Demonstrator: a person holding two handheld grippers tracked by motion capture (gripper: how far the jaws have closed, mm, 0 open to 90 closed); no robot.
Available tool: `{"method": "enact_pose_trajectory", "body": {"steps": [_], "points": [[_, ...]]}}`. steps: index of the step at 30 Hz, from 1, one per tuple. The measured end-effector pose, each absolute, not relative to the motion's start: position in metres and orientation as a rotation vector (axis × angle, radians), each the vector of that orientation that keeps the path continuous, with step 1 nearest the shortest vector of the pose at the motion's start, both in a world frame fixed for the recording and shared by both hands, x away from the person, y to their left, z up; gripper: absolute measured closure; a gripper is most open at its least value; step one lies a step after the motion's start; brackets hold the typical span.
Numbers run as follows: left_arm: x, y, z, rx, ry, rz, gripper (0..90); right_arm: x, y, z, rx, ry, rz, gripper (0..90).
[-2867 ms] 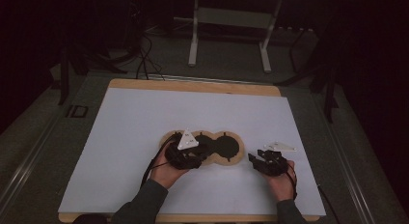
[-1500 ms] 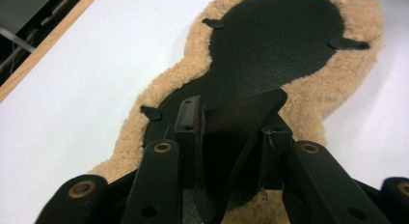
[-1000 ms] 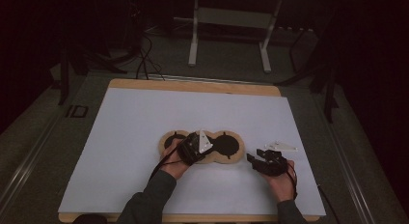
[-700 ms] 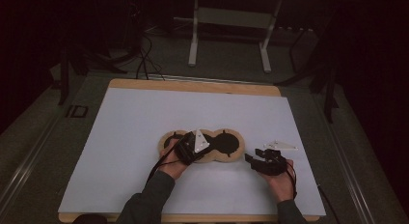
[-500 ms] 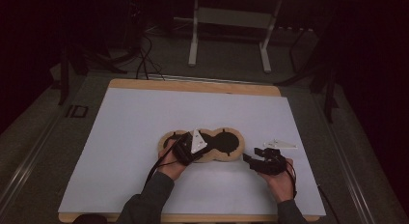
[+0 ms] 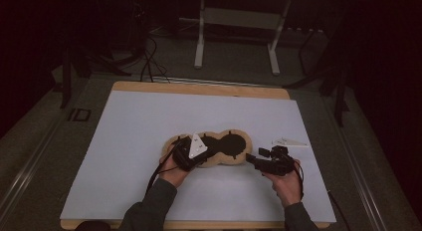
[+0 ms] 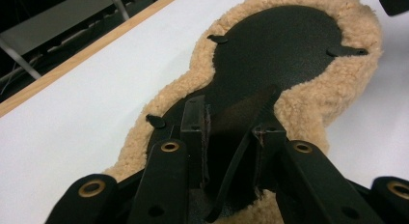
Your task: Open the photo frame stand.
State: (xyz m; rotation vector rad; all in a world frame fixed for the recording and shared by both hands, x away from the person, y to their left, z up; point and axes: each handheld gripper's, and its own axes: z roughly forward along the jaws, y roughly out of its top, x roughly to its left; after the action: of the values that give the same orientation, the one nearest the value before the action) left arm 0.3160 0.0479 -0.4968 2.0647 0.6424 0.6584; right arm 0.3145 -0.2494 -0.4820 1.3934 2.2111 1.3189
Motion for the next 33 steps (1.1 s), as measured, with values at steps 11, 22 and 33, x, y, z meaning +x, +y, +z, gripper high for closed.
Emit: {"method": "enact_pose_trajectory", "body": {"steps": [11, 22, 33], "points": [[0.311, 0.060, -0.496, 1.986, 0.654, 0.632, 72.9, 0.329, -0.234, -0.469, 1.425, 2.269, 1.347, 31.5], [0.310, 0.070, -0.495, 1.924, 0.669, 0.589, 72.5, 0.344, -0.231, -0.470, 1.521, 2.329, 1.462, 31.7], [0.304, 0.078, -0.495, 1.889, 0.664, 0.573, 69.8, 0.350, -0.231, -0.465, 1.548, 2.372, 1.544, 40.9]]}}
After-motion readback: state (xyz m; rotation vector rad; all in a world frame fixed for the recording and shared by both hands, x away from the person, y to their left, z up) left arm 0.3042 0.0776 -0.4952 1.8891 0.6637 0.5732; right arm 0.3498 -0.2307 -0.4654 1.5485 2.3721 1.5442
